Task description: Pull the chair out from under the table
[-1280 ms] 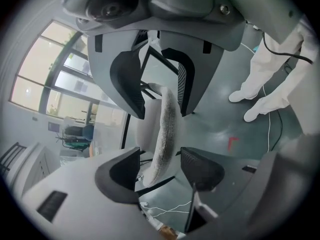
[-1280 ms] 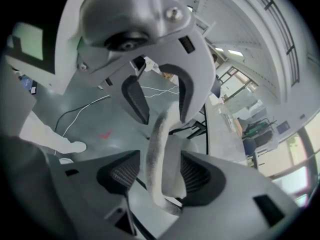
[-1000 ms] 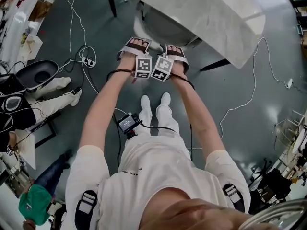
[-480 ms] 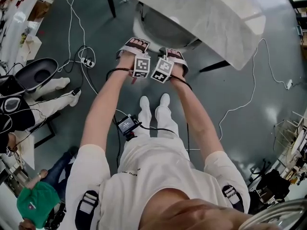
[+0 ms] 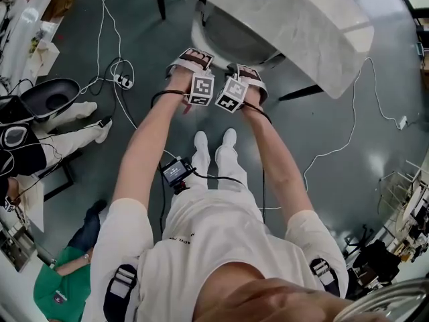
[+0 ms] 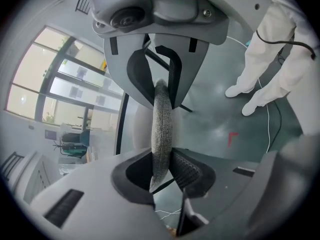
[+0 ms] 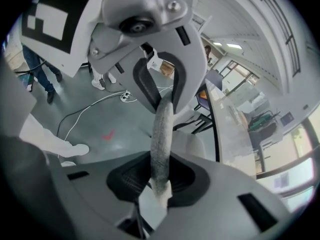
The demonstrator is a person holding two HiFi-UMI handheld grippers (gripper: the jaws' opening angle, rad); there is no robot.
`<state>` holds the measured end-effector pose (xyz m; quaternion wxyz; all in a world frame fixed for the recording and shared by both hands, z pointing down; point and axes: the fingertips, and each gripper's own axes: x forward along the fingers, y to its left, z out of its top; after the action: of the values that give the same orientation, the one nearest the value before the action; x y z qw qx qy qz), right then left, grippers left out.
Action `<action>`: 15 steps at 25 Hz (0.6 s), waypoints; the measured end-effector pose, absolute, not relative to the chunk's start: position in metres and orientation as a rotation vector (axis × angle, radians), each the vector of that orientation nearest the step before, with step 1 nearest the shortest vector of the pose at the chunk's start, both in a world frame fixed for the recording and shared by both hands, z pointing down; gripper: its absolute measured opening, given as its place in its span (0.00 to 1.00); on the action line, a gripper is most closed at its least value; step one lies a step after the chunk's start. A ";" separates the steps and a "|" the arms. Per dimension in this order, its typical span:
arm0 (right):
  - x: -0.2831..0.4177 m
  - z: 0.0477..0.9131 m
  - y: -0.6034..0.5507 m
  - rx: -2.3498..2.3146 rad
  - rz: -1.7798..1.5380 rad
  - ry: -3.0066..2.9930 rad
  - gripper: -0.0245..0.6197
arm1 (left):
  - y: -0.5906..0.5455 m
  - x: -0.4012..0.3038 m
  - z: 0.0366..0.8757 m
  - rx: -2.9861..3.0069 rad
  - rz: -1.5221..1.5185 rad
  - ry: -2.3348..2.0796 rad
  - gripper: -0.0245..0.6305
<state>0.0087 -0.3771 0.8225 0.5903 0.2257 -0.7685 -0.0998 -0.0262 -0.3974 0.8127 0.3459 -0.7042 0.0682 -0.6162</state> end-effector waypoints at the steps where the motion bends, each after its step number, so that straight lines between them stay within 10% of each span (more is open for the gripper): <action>1: 0.008 0.822 -0.377 0.525 -0.237 -1.790 0.17 | -0.396 -0.026 0.813 -1.828 -1.599 0.172 0.17; 15: 0.003 0.823 -0.329 0.485 -0.232 -1.788 0.17 | -0.347 -0.036 0.812 -1.858 -1.594 0.173 0.17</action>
<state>0.0028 -0.3286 0.8230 0.5949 0.2090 -0.7697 -0.0997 -0.0358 -0.3470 0.8117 0.3371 -0.7127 0.0665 -0.6116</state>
